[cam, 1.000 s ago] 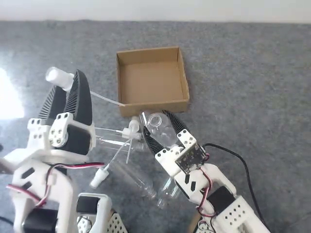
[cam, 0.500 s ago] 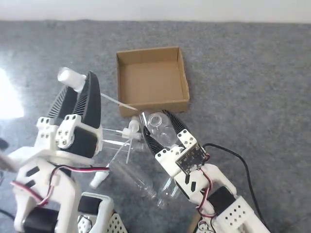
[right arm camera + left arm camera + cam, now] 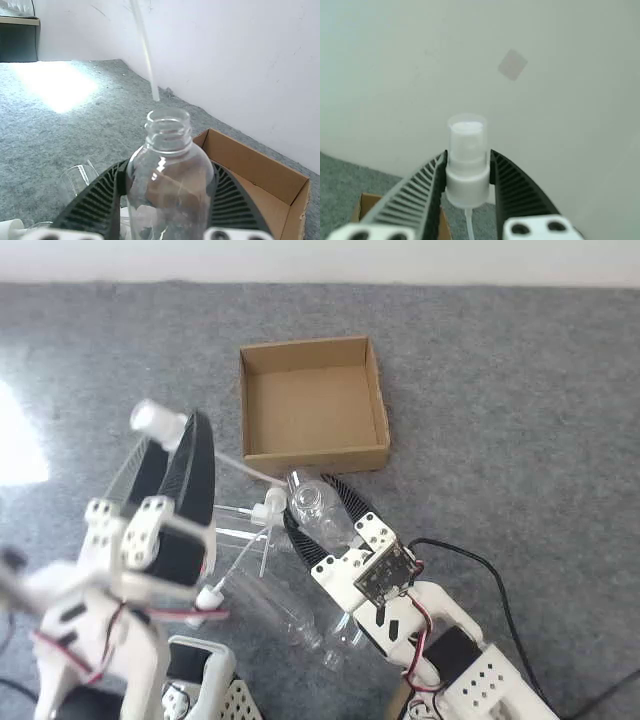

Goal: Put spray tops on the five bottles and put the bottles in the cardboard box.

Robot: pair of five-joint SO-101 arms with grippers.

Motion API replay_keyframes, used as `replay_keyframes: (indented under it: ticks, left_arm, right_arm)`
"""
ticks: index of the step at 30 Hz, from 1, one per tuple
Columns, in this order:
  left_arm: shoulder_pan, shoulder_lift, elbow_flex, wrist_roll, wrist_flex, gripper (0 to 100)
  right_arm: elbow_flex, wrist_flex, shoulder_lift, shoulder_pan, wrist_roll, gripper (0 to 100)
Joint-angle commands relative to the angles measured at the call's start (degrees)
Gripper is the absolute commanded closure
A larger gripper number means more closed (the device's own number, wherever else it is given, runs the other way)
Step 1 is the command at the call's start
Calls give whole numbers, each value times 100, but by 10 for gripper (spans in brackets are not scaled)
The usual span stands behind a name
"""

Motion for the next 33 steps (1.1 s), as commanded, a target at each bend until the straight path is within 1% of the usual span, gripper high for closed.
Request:
replay_keyframes:
  ticks: [1,4,9,14,16,21,29,33]
  left_arm:
    - [26,-826,330,35,-158,987]
    - [26,-1073,611,-70,-308,987]
    - [62,-1099,655,-105,-290,987]
    - [624,-1108,549,-167,-334,987]
    - [730,-1108,488,-343,-290,987]
    - [703,-1108,470,-387,-158,987]
    - [703,-1116,593,-404,-193,987]
    - [703,-1116,251,-404,-88,987]
  right_arm:
    - [114,66,-22,-163,97,890]
    - [114,66,-22,-189,97,890]
    - [114,66,-22,-189,97,890]
    - [114,75,-22,-189,97,890]
    - [114,75,-22,-189,97,890]
    - [114,75,-22,-189,105,890]
    - [114,75,-22,-180,105,890]
    - [114,154,-22,-180,105,890]
